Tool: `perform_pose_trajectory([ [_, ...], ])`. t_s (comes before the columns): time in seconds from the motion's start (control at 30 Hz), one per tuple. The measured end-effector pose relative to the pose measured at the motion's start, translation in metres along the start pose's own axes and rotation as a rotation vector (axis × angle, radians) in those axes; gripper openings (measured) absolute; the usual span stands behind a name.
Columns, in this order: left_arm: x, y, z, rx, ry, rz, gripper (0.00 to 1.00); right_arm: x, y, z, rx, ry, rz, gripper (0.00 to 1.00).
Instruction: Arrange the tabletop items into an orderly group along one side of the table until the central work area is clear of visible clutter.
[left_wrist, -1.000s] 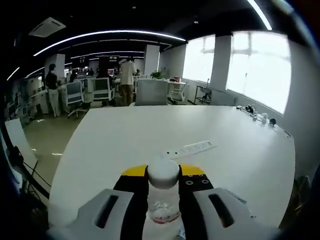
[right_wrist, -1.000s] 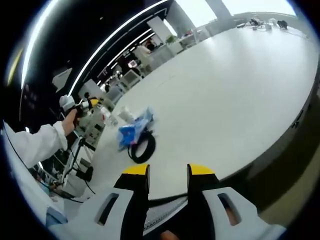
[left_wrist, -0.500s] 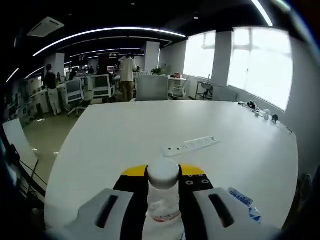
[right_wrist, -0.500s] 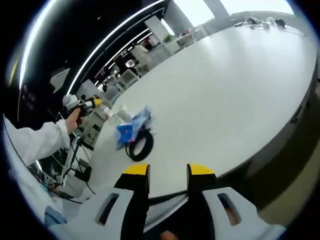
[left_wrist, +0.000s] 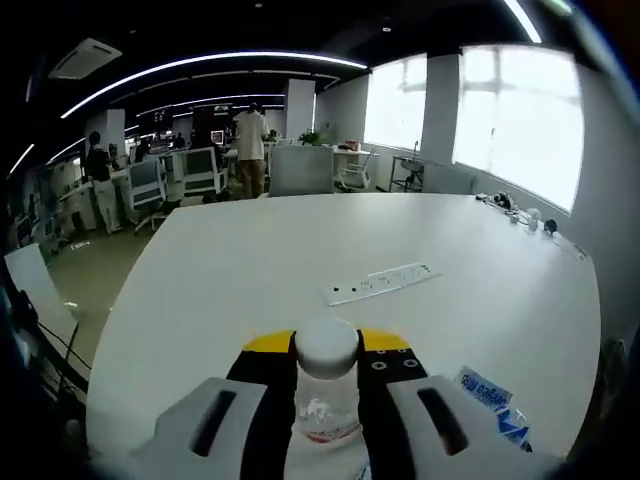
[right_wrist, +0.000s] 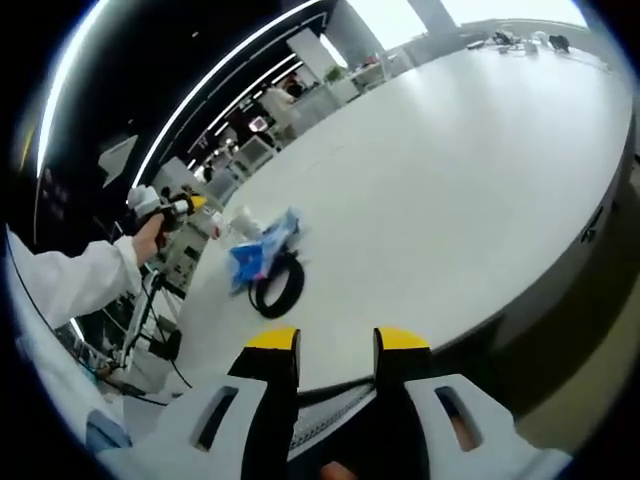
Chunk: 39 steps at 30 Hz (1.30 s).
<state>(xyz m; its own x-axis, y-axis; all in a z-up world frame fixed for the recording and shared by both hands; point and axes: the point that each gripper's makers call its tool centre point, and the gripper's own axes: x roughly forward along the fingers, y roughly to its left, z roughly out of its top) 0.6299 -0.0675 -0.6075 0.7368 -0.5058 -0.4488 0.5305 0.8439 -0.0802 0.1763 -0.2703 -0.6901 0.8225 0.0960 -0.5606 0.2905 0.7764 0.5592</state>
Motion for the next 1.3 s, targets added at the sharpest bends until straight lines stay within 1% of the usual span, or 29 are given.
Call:
perform_pose_trajectory([
  [0.17, -0.001, 0.000, -0.001, 0.000, -0.004, 0.007, 0.20, 0.001, 0.001, -0.001, -0.010, 0.007, 0.005, 0.27],
  [0.3, -0.002, -0.003, -0.001, 0.015, -0.006, 0.002, 0.21, 0.000, 0.000, -0.002, -0.009, 0.010, 0.004, 0.27],
  [0.63, -0.012, -0.006, -0.006, 0.017, -0.037, 0.007, 0.21, 0.003, 0.004, -0.006, -0.020, 0.026, 0.017, 0.27],
  [0.83, -0.016, -0.014, -0.008, 0.058, -0.052, -0.001, 0.21, 0.003, 0.003, -0.007, -0.022, 0.031, 0.016, 0.27],
  [1.07, -0.021, -0.017, -0.010, 0.065, -0.065, 0.009, 0.21, 0.003, 0.001, -0.010, -0.021, 0.035, 0.013, 0.26],
  [1.3, -0.020, -0.016, -0.009, 0.065, -0.068, 0.026, 0.22, 0.004, 0.002, -0.015, -0.021, 0.047, 0.016, 0.26],
])
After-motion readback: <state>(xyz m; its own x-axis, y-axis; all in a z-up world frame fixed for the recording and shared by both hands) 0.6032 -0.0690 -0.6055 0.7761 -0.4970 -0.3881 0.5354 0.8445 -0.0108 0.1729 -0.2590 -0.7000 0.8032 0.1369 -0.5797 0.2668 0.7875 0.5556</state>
